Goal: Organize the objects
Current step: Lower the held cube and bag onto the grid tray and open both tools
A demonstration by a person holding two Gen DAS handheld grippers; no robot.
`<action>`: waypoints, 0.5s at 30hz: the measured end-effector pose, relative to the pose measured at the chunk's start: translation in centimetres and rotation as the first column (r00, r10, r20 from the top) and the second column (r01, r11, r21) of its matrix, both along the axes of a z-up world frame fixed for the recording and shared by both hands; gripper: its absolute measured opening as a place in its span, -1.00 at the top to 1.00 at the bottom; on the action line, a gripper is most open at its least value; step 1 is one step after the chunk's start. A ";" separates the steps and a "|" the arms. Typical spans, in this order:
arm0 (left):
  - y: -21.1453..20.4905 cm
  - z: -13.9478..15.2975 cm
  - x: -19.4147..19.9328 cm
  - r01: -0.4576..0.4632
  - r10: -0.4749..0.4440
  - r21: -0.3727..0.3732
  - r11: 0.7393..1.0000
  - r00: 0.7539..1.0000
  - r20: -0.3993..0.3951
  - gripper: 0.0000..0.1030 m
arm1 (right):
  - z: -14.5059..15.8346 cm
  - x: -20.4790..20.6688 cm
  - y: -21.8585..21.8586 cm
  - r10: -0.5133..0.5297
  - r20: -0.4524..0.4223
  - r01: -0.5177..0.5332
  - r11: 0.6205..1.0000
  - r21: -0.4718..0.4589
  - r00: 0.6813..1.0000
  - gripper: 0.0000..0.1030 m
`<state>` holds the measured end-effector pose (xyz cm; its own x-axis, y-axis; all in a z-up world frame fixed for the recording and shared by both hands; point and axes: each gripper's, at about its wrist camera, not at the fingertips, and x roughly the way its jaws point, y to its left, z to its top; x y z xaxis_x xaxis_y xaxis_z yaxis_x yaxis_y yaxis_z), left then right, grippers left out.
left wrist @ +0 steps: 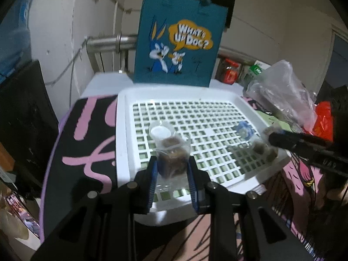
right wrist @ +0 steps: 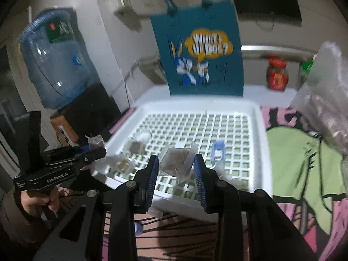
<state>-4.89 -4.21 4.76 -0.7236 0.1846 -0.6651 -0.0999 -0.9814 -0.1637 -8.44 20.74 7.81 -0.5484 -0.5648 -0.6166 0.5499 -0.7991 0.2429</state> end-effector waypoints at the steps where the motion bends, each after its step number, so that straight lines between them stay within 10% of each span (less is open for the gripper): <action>1: -0.1 -0.3 -0.5 -0.002 0.002 0.001 1.000 1.000 0.009 0.50 | -0.5 -0.4 -0.4 0.001 0.012 -0.001 1.000 0.009 1.000 0.38; 10: 0.1 -1.4 -2.1 -0.009 0.009 0.001 1.000 0.999 0.034 0.45 | -4.2 -2.4 -2.8 -0.004 0.060 -0.002 0.995 0.098 0.998 0.33; 15: -0.3 -0.4 -2.0 -0.001 0.001 0.040 0.999 1.000 0.005 -0.49 | -4.3 -2.3 -2.9 -0.012 0.051 0.007 0.995 0.096 0.999 -0.28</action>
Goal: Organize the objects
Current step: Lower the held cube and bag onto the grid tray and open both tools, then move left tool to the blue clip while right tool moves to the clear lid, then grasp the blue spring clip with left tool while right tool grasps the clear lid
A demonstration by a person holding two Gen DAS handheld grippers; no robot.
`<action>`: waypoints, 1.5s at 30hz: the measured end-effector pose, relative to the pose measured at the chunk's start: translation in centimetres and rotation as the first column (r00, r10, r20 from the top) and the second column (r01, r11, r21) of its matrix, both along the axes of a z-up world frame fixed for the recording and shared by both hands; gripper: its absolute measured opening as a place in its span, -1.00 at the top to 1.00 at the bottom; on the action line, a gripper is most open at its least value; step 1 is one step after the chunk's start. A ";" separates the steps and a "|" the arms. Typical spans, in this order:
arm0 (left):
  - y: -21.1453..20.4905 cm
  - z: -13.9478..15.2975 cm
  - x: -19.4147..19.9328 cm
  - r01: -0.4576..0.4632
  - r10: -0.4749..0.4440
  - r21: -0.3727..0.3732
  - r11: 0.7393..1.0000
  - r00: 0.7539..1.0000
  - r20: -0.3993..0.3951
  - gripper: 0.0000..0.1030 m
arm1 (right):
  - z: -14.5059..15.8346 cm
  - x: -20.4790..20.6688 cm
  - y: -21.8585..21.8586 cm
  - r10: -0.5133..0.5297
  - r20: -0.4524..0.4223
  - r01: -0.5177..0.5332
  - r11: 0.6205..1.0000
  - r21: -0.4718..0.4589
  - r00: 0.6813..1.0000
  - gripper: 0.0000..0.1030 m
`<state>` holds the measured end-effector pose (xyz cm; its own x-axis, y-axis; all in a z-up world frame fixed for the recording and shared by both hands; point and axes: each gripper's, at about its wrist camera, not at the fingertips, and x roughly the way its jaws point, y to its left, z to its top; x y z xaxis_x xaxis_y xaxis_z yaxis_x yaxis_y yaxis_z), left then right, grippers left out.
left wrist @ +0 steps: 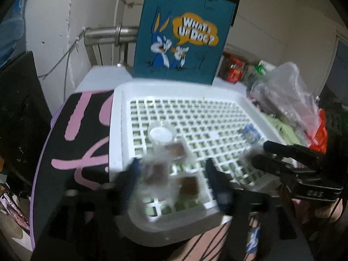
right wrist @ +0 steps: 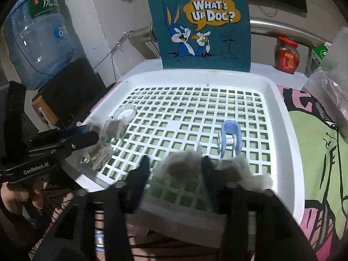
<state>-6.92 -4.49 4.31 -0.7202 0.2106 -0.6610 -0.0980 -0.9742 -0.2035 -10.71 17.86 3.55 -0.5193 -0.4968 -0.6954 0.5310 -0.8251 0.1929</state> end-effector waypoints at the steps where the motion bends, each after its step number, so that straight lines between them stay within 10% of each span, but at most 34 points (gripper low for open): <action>1: -0.1 0.6 0.4 0.005 -0.005 0.011 1.000 1.000 -0.015 -0.51 | 0.5 0.2 0.2 -0.006 -0.012 0.006 1.000 -0.008 1.000 -0.40; 11: 0.4 5.1 6.8 0.061 -0.055 0.033 0.998 0.987 -0.153 -0.52 | 7.3 6.8 4.7 -0.027 -0.211 -0.008 0.987 -0.161 0.977 -0.75; 26: 7.4 -1.6 7.9 0.311 -0.310 -0.004 0.950 0.946 0.097 -0.50 | 2.3 8.3 5.3 0.061 0.005 -0.060 0.989 -0.136 0.998 -0.75; 32: 9.2 -2.8 7.1 0.353 -0.349 -0.012 0.935 0.928 0.134 -0.19 | 0.9 7.8 3.4 0.118 0.081 -0.106 0.985 -0.137 0.990 -0.73; 38: 10.1 -3.5 7.1 0.361 -0.348 -0.087 0.929 0.928 0.130 0.21 | -0.7 5.7 0.8 0.146 0.185 -0.122 0.983 -0.137 0.972 -0.34; 41: 9.6 -3.5 7.0 0.352 -0.342 -0.068 0.933 0.931 0.125 0.46 | -1.8 4.9 -0.2 0.137 0.221 -0.111 0.986 -0.124 0.966 0.18; 45: 8.9 -3.2 7.6 0.341 -0.334 -0.056 0.938 0.936 0.110 0.48 | -2.3 5.0 -0.5 0.136 0.214 -0.114 0.987 -0.114 0.967 0.24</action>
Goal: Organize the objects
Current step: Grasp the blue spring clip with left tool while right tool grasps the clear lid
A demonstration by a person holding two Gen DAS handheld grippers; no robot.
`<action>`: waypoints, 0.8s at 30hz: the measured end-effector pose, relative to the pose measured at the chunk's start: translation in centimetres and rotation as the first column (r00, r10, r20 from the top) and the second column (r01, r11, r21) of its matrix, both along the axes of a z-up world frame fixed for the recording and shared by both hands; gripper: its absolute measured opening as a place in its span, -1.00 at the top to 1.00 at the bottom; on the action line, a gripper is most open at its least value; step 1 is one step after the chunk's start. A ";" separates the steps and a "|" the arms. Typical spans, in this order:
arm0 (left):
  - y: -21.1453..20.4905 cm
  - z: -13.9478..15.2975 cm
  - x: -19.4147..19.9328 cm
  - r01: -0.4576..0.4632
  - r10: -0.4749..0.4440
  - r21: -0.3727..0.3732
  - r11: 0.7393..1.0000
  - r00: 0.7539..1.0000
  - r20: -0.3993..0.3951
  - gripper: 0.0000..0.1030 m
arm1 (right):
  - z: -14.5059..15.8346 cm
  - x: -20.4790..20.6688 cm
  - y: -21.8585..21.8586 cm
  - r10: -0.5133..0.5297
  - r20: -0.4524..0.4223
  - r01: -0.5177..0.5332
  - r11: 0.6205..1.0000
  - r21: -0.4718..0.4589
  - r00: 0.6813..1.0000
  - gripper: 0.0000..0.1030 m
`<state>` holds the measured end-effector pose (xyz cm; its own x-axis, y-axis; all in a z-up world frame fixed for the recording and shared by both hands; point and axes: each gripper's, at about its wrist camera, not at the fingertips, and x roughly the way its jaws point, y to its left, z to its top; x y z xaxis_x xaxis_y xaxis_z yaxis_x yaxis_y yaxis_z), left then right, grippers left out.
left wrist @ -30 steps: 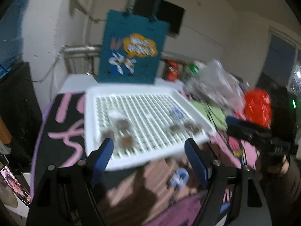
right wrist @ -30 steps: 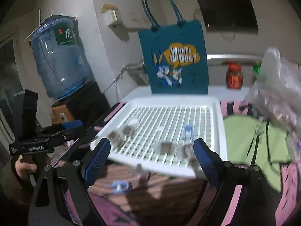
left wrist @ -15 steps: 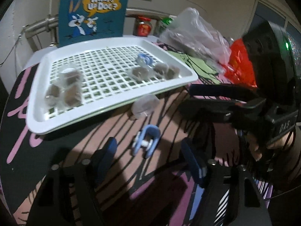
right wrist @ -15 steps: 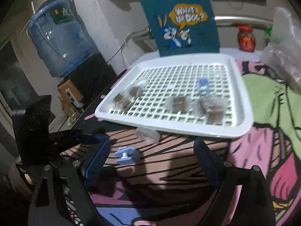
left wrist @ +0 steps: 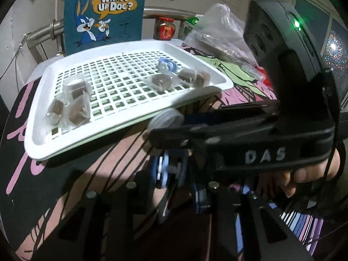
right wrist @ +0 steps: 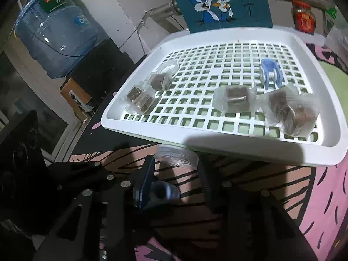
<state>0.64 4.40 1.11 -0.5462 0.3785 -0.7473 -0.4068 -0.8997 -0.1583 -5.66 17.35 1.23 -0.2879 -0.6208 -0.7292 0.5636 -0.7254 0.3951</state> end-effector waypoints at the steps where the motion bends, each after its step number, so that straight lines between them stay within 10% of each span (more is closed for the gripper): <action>1: -0.1 0.1 0.4 0.000 0.000 0.000 1.000 1.000 -0.005 0.48 | 0.1 0.1 0.2 -0.004 -0.004 0.004 1.000 -0.004 1.000 0.24; 17: -3.6 2.4 1.4 -0.233 0.229 -0.001 0.972 0.955 -0.188 0.47 | 3.7 6.5 5.4 -0.130 -0.371 0.172 0.982 0.083 0.920 0.23; 24: -3.7 2.4 1.5 -0.253 0.246 -0.008 0.967 0.947 -0.205 0.47 | 2.4 6.5 5.2 -0.128 -0.375 0.192 0.971 0.139 0.918 0.23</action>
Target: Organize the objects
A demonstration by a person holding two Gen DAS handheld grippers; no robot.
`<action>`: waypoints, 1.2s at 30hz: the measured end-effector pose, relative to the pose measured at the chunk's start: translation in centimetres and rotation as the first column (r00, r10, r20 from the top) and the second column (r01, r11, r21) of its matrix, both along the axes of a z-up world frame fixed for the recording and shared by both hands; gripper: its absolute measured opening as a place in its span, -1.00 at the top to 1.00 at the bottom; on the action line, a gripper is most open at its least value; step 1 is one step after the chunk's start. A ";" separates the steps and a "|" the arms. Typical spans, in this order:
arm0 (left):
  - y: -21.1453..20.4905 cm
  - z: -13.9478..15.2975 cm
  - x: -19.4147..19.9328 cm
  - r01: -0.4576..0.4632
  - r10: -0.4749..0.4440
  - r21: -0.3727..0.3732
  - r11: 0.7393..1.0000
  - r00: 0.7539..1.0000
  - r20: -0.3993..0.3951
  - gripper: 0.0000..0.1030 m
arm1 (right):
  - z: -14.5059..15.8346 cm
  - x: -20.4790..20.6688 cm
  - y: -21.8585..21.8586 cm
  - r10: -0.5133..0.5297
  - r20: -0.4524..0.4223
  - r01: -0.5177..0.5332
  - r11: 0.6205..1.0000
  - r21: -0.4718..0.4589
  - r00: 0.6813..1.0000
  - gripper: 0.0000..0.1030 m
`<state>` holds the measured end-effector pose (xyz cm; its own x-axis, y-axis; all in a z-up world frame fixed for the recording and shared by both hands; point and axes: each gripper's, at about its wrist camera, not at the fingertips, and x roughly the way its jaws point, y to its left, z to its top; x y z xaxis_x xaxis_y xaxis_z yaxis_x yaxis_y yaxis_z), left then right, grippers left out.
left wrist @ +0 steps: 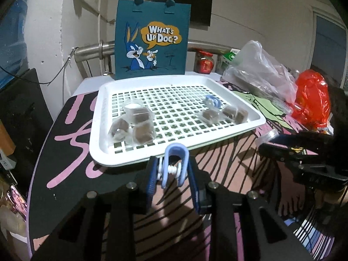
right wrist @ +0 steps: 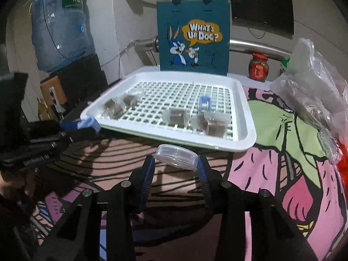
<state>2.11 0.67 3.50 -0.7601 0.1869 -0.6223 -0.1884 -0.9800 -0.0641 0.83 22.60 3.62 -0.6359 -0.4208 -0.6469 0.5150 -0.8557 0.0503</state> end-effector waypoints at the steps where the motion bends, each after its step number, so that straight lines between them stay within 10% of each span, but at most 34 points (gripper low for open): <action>1: 0.2 0.0 0.0 0.003 -0.003 -0.006 1.000 1.000 -0.001 0.47 | 0.0 0.0 0.0 -0.001 -0.002 0.001 1.000 -0.002 1.000 0.23; 36: 0.2 0.1 0.1 0.003 -0.003 -0.002 1.000 1.000 -0.010 0.47 | 0.5 0.9 -0.1 0.006 -0.054 -0.006 1.000 0.002 0.999 0.23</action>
<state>2.23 0.84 3.56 -0.7656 0.1875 -0.6154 -0.1917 -0.9796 -0.0599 1.70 22.46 4.07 -0.6673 -0.4233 -0.6127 0.5221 -0.8526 0.0204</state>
